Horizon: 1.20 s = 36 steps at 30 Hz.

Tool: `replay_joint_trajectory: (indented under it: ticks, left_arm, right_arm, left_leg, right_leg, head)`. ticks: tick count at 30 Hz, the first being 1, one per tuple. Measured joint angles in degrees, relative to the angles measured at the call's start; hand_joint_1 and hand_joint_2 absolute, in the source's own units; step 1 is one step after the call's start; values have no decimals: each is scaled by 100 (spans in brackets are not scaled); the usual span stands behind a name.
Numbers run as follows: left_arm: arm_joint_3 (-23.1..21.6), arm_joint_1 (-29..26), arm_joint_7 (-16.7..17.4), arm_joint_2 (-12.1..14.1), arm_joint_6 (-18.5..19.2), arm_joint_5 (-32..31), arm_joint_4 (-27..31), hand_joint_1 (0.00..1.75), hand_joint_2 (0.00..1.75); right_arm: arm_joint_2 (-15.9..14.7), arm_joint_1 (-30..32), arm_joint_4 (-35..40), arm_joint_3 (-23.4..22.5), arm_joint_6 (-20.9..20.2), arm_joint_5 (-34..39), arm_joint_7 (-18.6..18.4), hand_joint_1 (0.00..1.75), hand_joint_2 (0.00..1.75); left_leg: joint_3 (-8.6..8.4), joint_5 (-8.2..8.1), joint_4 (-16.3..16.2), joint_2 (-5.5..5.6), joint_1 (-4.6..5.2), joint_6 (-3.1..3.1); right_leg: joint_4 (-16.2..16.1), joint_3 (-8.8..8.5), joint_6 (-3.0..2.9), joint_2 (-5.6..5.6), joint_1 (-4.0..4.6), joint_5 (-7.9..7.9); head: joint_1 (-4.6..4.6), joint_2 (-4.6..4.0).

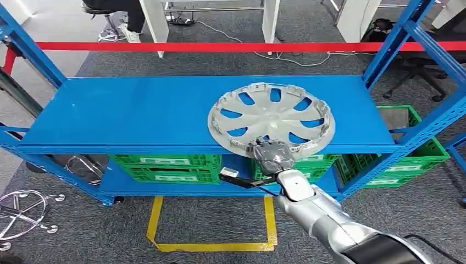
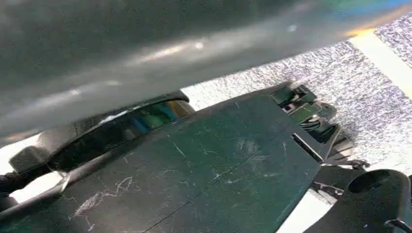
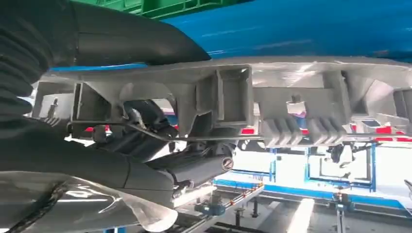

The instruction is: Take the parts from the cabinet and place them on the table.

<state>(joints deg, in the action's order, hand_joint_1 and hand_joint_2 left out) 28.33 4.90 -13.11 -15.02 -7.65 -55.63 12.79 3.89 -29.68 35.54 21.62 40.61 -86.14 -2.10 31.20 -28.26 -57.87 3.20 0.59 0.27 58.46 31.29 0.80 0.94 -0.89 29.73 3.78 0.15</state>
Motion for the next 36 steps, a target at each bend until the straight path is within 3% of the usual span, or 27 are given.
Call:
replay_joint_trajectory:
  ticks: [10,17,21,23,25,31,34,35,36]
  left_arm:
    - [0,1,2,0,0,2,0,0,0]
    - [2,2,-35,0,-28,65,0,0,0]
    - [9,0,-105,0,-94,120,0,0,0]
    - [15,-1,-136,0,-101,129,0,0,0]
    - [24,-1,-160,2,-101,151,0,0,0]
    - [33,1,-247,7,-201,164,0,0,0]
    - [33,5,-254,7,-201,164,0,0,0]
    - [35,5,-258,7,-212,164,0,0,175]
    - [35,4,-262,9,-227,164,0,0,175]
  right_arm:
    - [42,149,347,-33,-9,-29,199,175,175]
    - [251,933,2260,61,-11,-337,479,175,175]
    - [205,1184,3498,582,-15,-370,96,175,175]
    - [113,1188,4025,840,-15,-376,86,175,175]
    - [52,1200,4600,984,-15,-387,348,175,175]
    - [63,1532,6011,964,-22,-391,1765,175,175]
    - [92,1627,6382,964,-26,-391,1882,175,175]
    - [96,1647,6459,955,-28,-387,1917,175,175]
    - [101,1684,6542,944,-31,-387,1996,175,175]
  left_leg:
    - [3,0,0,0,0,0]
    - [21,-3,1,1,-1,4]
    - [43,-2,1,-1,-1,4]
    - [43,-2,0,0,-1,4]
    - [43,-2,0,0,-1,4]
    - [45,-6,0,0,-1,8]
    - [45,-7,0,1,-1,10]
    - [45,-7,0,1,-1,10]
    - [45,-7,0,1,-1,10]
  right_leg:
    - [0,1,0,0,1,0]
    - [1,19,0,-2,1,2]
    - [2,44,1,3,1,2]
    - [2,44,1,0,0,2]
    - [2,43,1,-1,0,2]
    - [0,42,2,-1,-1,3]
    - [-1,40,2,-6,-1,3]
    - [-1,40,2,-6,-1,3]
    - [-1,40,3,-4,-1,3]
  head:
    - [2,0]
    - [0,0]
    - [0,0]
    - [0,0]
    - [2,0]
    - [2,0]
    - [0,0]
    - [4,0]
    - [0,0]
